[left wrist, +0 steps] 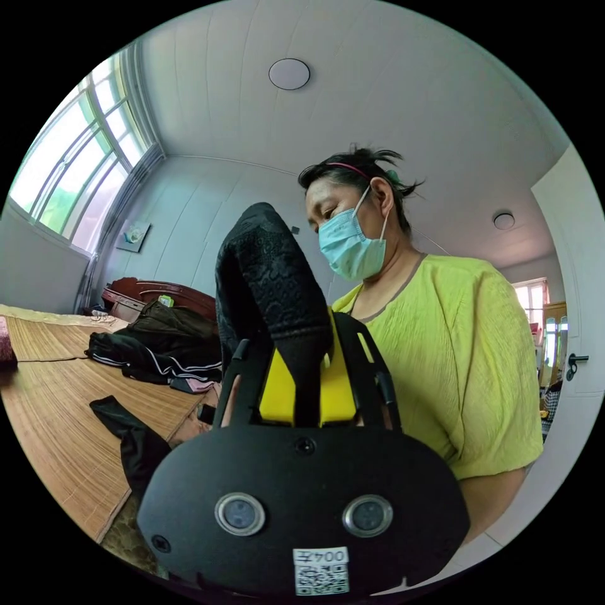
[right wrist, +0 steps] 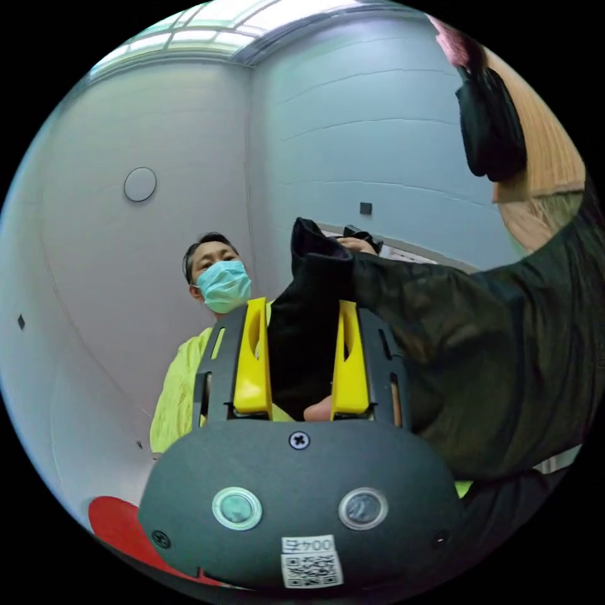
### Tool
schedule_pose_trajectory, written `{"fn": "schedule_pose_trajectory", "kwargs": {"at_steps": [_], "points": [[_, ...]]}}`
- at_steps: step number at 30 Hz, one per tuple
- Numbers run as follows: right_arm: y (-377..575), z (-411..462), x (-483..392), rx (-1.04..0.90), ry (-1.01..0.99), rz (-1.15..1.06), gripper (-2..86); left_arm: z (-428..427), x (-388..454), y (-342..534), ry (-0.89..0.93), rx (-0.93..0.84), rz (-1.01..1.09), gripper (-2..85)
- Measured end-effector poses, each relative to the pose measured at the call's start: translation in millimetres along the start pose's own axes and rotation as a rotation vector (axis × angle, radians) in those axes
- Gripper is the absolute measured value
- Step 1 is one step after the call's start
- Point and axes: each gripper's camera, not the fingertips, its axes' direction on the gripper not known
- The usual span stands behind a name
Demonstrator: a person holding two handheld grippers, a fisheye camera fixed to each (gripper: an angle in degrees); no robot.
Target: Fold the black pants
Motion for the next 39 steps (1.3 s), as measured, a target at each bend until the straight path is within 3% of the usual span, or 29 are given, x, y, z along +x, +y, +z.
{"fn": "schedule_pose_trajectory", "kwargs": {"at_steps": [11,14,16,19,23,30,39], "points": [[-7,46,-83,-0.016,0.195,-0.211,16.4,-39,-16,8,-0.09,0.042,-0.069,6.4],[-12,72,-97,-0.051,0.379,-0.2,10.8,-40,-19,8,-0.102,0.025,-0.078,6.3],[-18,98,-110,-0.077,0.662,-0.17,4.9,-40,-20,5,-0.12,0.004,-0.082,6.3],[-27,133,-148,-0.047,0.91,-0.254,4.2,-41,-24,-7,-0.205,-0.057,-0.096,6.2],[-55,184,-230,0.018,1.164,-0.432,3.9,-47,-35,-61,-0.444,-0.149,-0.09,5.8],[-126,373,-395,-0.045,1.438,-0.831,3.8,-47,0,-238,-0.756,-0.042,0.117,5.6],[-150,583,-496,-0.117,1.5,-1.104,3.4,-47,94,-404,-1.066,0.031,0.351,5.7]]}}
